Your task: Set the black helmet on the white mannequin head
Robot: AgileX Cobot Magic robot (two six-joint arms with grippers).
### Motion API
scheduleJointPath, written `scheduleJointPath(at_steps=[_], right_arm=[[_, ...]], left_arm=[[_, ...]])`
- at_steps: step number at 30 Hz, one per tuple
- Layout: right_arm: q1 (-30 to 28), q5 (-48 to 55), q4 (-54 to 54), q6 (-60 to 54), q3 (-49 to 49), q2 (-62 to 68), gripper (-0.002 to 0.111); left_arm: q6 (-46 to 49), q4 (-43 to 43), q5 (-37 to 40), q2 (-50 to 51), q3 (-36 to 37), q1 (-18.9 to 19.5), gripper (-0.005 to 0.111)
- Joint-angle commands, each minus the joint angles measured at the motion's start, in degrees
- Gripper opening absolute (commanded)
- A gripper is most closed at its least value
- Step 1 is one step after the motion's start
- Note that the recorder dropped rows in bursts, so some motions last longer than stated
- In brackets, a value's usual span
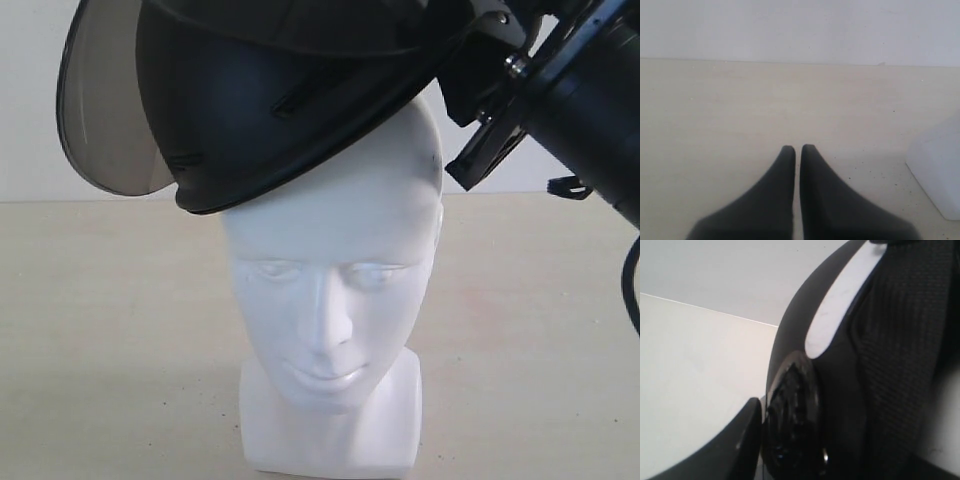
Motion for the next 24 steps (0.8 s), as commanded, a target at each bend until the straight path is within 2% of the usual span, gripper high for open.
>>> scheduleJointPath(at_steps=[1, 10, 24], right_arm=[[-0.31, 13.74, -4.67, -4.93, 1.48, 0.83, -0.001], [-0.31, 16.28, -8.85, -4.45, 1.48, 0.83, -0.001], [-0.31, 14.57, -8.63, -4.69, 2.74, 0.83, -0.001]], left_arm=[[0.17, -0.28, -0.04, -0.15, 0.18, 0.02, 0.004], [0.17, -0.28, -0.04, -0.15, 0.18, 0.02, 0.004], [0.17, -0.28, -0.04, -0.15, 0.18, 0.02, 0.004]])
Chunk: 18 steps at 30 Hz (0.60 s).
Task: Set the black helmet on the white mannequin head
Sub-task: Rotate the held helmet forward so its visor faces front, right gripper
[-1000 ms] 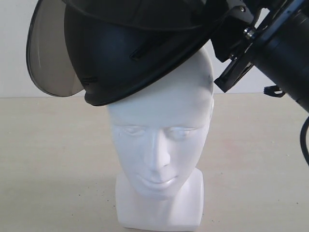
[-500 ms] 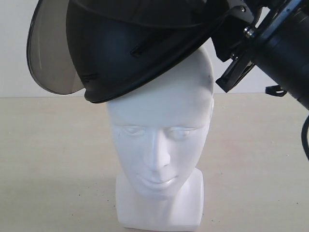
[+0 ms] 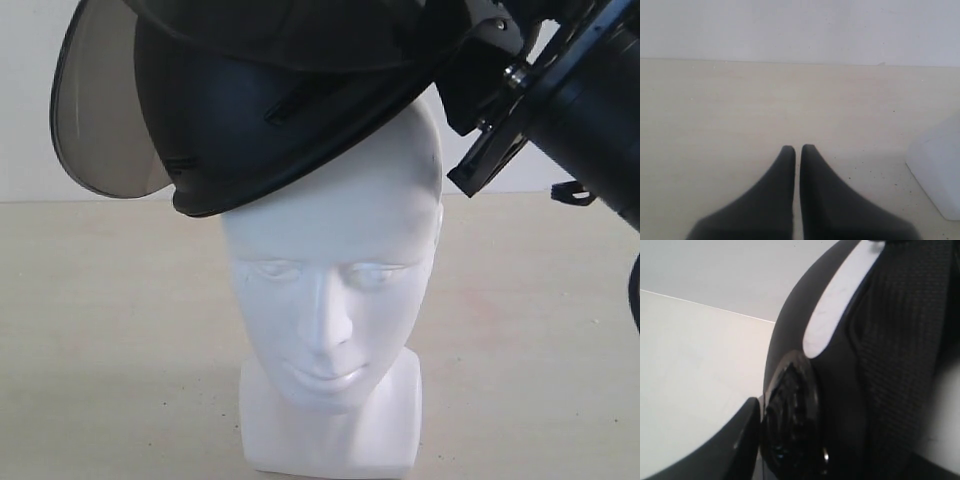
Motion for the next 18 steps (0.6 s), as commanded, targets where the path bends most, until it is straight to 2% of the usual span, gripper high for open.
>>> scheduleJointPath(at_steps=[1, 18], right_arm=[[-0.31, 13.58, -7.15, -5.04, 2.23, 1.3, -0.001], [-0.31, 12.49, -6.46, -4.87, 5.58, 1.3, -0.001]], left_arm=[[0.17, -0.28, -0.04, -0.15, 0.18, 0.02, 0.004], [0.17, -0.28, -0.04, -0.15, 0.18, 0.02, 0.004]])
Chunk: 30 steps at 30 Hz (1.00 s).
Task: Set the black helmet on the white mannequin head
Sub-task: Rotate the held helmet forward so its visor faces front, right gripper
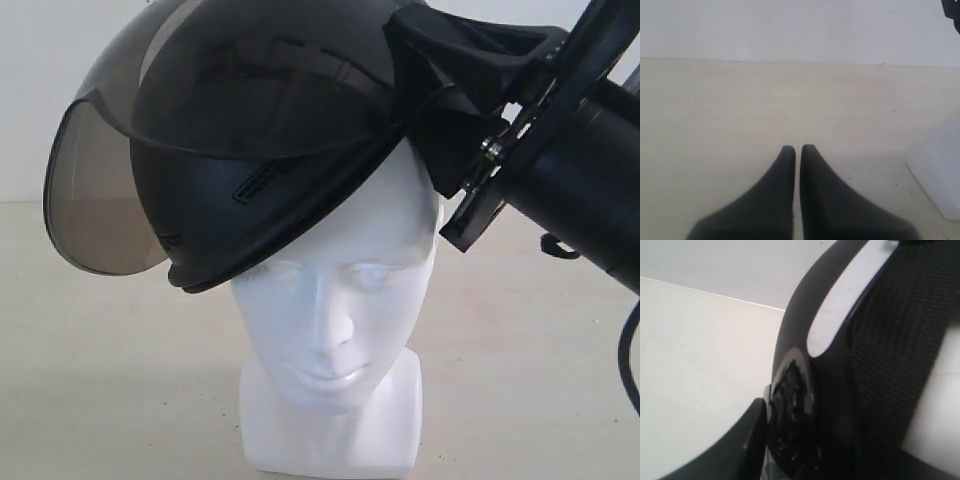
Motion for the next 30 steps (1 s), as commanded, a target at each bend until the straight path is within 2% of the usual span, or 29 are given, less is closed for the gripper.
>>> scheduleJointPath(at_steps=[1, 6, 14, 21, 30], right_arm=[[-0.44, 11.81, -2.69, -4.05, 2.17, 1.27, -0.001], [-0.44, 11.02, -1.54, -4.9, 2.17, 0.03, -0.001], [-0.56, 15.62, 1.04, -5.12, 4.22, -4.41, -0.001], [-0.56, 14.17, 3.14, -5.37, 7.44, -4.41, -0.001], [-0.56, 18.75, 4.73, -5.39, 7.44, -4.41, -0.001]], left_arm=[[0.17, -0.28, -0.04, -0.15, 0.18, 0.02, 0.004], [0.17, -0.28, -0.04, -0.15, 0.18, 0.02, 0.004], [0.17, -0.28, -0.04, -0.15, 0.18, 0.02, 0.004], [0.17, -0.28, -0.04, -0.15, 0.18, 0.02, 0.004], [0.17, -0.28, -0.04, -0.15, 0.18, 0.02, 0.004]])
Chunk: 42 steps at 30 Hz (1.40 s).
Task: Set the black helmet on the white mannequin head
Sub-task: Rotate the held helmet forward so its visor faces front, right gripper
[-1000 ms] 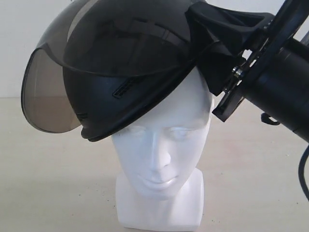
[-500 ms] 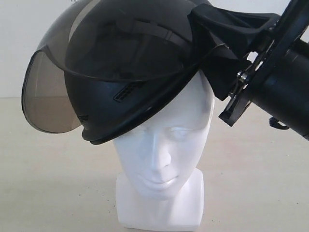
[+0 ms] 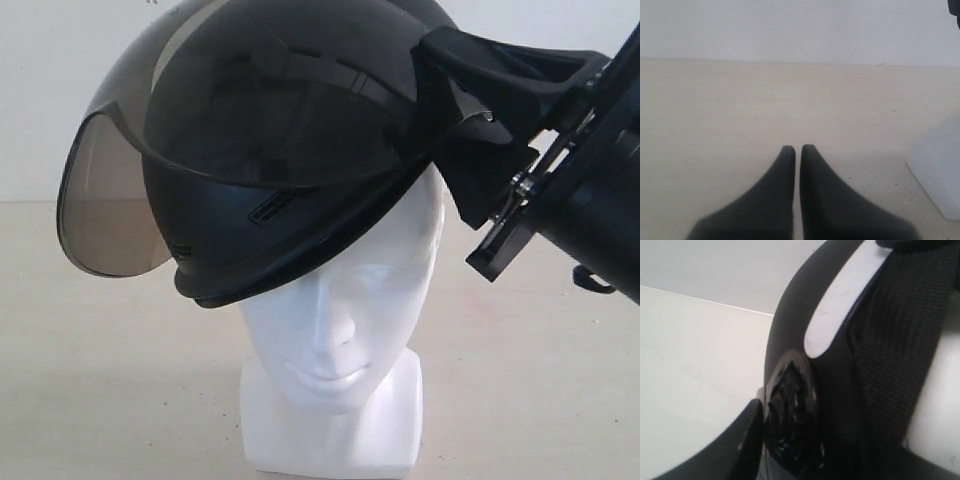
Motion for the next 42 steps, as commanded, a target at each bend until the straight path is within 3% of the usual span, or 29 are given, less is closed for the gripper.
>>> scheduleJointPath(at_steps=[1, 11, 42], right_arm=[[-1.02, 16.63, 1.82, -3.99, 2.84, 0.41, -0.001], [-1.02, 23.28, 3.7, -3.53, 3.25, 0.41, -0.001], [-0.9, 17.02, 0.55, -0.63, 10.81, 0.41, -0.001]], left_arm=[[0.17, -0.28, -0.04, -0.15, 0.18, 0.02, 0.004], [0.17, -0.28, -0.04, -0.15, 0.18, 0.02, 0.004], [0.17, -0.28, -0.04, -0.15, 0.18, 0.02, 0.004]])
